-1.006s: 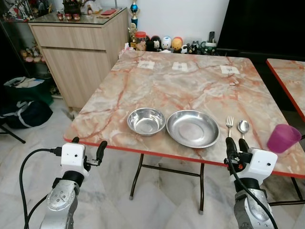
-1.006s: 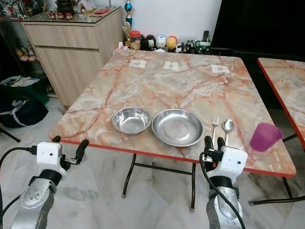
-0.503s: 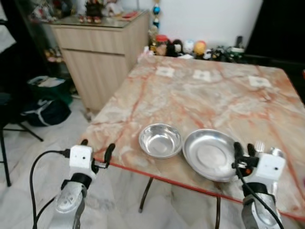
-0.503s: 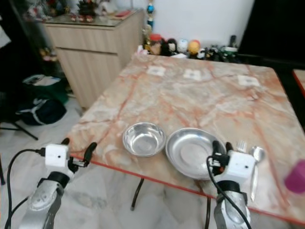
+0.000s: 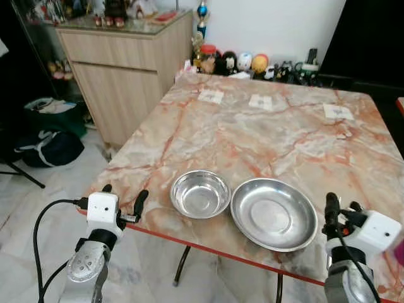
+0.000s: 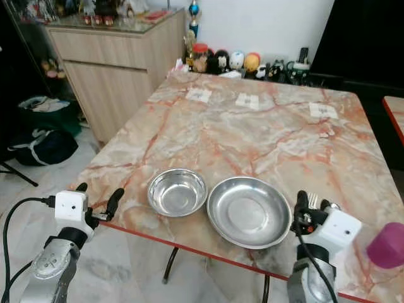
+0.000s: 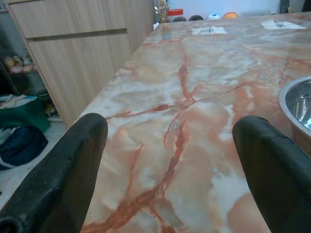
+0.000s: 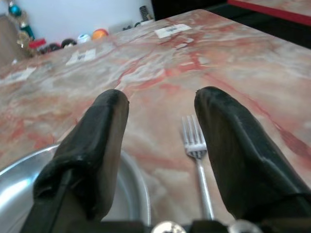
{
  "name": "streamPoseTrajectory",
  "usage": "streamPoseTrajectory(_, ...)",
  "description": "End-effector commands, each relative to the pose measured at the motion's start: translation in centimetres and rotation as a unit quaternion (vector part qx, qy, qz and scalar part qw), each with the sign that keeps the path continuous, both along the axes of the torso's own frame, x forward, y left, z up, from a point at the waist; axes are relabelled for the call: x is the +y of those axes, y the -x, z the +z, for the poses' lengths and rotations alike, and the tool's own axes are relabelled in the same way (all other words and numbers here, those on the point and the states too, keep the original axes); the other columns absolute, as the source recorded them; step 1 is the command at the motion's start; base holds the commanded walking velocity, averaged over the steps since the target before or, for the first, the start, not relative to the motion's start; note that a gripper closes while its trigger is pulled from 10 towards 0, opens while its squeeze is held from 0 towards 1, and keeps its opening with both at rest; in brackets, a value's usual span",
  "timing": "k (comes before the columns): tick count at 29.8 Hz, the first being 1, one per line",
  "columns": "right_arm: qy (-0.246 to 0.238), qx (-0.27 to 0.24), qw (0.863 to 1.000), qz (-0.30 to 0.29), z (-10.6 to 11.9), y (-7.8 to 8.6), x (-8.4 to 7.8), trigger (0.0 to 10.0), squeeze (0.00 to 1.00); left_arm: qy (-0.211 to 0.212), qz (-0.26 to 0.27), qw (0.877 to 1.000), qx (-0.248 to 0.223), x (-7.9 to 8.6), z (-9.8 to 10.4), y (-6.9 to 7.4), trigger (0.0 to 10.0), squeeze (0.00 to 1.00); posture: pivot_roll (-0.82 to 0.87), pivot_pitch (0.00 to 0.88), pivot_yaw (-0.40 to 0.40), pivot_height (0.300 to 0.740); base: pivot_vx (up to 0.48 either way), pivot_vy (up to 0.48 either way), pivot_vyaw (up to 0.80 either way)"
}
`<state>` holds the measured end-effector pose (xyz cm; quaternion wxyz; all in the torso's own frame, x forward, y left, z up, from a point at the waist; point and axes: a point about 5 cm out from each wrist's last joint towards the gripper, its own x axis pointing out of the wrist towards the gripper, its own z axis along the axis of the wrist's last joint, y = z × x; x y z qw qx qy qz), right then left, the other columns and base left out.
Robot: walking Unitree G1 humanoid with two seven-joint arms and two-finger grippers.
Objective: Setting the table
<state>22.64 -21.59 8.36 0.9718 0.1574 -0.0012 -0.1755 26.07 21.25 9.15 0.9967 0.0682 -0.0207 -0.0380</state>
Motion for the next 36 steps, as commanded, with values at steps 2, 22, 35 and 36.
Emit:
streamPoseTrajectory(2,-0.037,0.017,0.999,0.032,-0.5,-0.4,1.0,10.0,0.40,0.002,0.000,1.000,-0.007,0.2,0.5,-0.2,10.0,0.00,0.07,0.010,-0.010,0.740,0.000,0.000,0.00)
streamPoseTrajectory(22,-0.089,0.077,0.992,0.036,-2.8,0.7,1.1,10.0,0.00,-0.007,-0.005,1.000,0.000,0.6,0.5,0.0,10.0,0.00,0.07,0.016,-0.001,0.740,0.000,0.000,0.00)
streamPoseTrajectory(35,-0.115,0.097,0.986,0.073,-3.8,0.6,2.4,10.0,0.00,-0.015,-0.007,1.000,0.003,0.8,0.5,0.1,10.0,0.00,0.08,0.019,0.003,0.740,0.000,0.000,0.00)
streamPoseTrajectory(36,-0.115,0.102,0.985,0.073,-3.9,0.7,2.4,10.0,0.00,-0.018,-0.009,1.000,0.004,0.9,0.5,0.2,10.0,0.00,0.08,0.020,0.004,0.740,0.000,0.000,0.00)
